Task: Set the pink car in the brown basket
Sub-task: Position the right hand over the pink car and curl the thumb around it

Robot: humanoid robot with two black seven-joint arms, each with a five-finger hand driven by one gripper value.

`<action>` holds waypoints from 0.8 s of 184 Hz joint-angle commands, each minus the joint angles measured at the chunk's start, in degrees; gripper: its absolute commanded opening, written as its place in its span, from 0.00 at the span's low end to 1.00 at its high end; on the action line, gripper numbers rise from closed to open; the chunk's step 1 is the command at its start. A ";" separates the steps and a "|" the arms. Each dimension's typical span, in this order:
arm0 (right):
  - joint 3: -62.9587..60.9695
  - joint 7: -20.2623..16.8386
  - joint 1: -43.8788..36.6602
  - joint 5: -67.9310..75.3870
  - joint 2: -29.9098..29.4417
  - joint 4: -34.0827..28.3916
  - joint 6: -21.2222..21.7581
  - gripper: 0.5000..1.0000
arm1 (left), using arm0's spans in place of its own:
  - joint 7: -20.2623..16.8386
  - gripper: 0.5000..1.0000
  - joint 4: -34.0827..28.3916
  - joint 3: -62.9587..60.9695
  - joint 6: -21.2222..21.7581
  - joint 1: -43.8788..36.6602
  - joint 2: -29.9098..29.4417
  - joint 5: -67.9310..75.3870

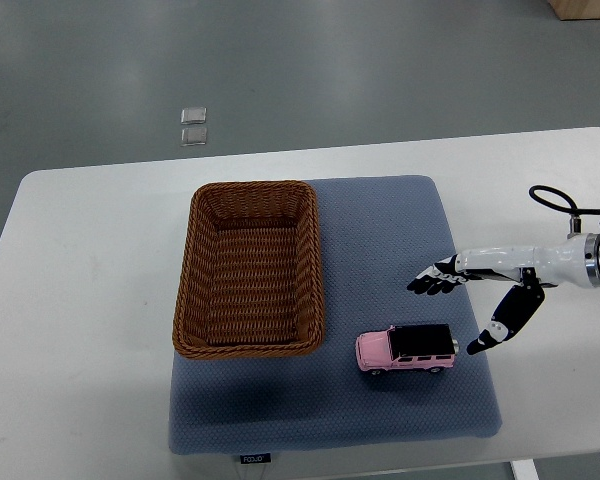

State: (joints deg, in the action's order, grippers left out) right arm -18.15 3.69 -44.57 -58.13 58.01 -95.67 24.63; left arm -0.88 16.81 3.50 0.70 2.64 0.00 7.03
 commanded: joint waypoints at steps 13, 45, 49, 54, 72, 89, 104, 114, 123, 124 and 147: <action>-0.13 0.09 2.21 -1.37 -2.11 0.74 -3.01 0.81 | 0.26 1.00 -0.03 -0.08 0.01 -0.01 0.00 0.00; -0.04 0.09 3.70 -2.07 -4.75 2.41 -5.03 0.81 | 0.26 1.00 -0.03 -0.08 0.01 -0.01 0.00 0.00; -0.04 0.09 3.88 -2.16 -5.19 2.68 -5.21 0.81 | 0.26 1.00 -0.03 -0.08 0.09 -0.01 0.00 0.00; -0.13 0.09 4.14 -2.16 -5.63 3.03 -5.56 0.81 | 0.26 1.00 -0.03 -0.08 0.01 -0.01 0.00 0.00; -0.31 0.09 5.20 -2.25 -7.12 3.73 -5.83 0.81 | 0.17 1.00 -0.03 -0.08 0.09 -0.01 0.00 0.00; -0.57 0.18 5.99 -2.34 -8.70 4.96 -5.91 0.81 | 0.26 1.00 -0.03 -0.17 0.01 -0.01 0.00 0.00; -0.57 0.35 6.25 -2.42 -9.67 5.75 -5.91 0.81 | 0.26 1.00 -0.03 -0.17 0.09 -0.01 0.00 0.00; -0.66 0.35 6.69 -2.60 -10.29 6.02 -6.35 0.81 | 0.26 1.00 -0.03 -0.08 0.01 -0.01 0.00 0.00; -0.66 0.44 6.87 -2.77 -10.64 6.19 -6.88 0.81 | 0.26 1.00 -0.12 -0.08 0.01 -0.01 0.00 0.00; -0.66 0.44 6.95 -2.77 -10.73 6.19 -7.05 0.81 | 0.17 1.00 -0.12 -0.08 0.09 -0.01 0.00 0.00; -0.75 0.62 7.75 -2.77 -11.60 6.72 -7.85 0.81 | 0.26 1.00 -0.12 -0.08 0.01 -0.01 0.00 0.00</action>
State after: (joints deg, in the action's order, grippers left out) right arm -18.85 4.18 -37.51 -60.86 47.19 -89.47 17.47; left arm -0.61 16.72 3.40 0.73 2.64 0.00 7.03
